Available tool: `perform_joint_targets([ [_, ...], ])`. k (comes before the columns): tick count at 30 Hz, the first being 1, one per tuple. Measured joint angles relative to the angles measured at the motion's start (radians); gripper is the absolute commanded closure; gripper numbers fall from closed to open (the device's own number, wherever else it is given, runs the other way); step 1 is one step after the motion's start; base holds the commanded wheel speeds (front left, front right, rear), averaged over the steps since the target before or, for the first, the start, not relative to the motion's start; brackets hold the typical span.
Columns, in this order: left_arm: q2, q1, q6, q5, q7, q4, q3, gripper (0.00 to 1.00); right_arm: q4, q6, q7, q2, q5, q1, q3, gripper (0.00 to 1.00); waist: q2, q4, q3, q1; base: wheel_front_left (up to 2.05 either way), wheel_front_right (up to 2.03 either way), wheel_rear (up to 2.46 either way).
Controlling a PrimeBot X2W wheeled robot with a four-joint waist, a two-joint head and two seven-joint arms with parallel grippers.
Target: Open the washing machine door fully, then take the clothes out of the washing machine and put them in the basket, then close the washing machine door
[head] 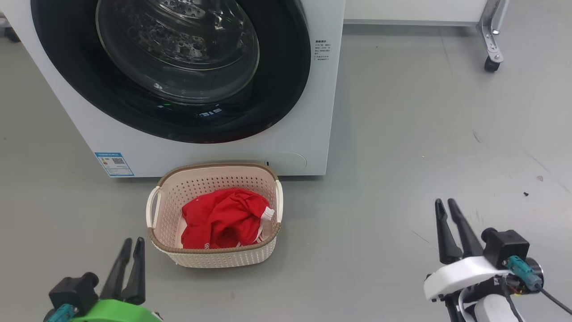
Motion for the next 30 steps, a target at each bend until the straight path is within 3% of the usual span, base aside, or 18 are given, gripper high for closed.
perform_joint_targets([
  [9,-0.021,0.016,0.0,-0.031,0.01,0.025,-0.007,1.0,0.03,0.001,0.01,0.007,0.028,0.032,-0.007,1.0,0.0,-0.001,-0.001,0.0,0.0,0.0,0.0],
  [30,-0.029,0.015,0.0,-0.225,0.063,0.022,0.028,1.0,0.038,0.018,0.081,0.009,0.268,0.027,-0.06,1.0,0.0,-0.004,-0.005,0.0,0.0,0.0,0.0],
])
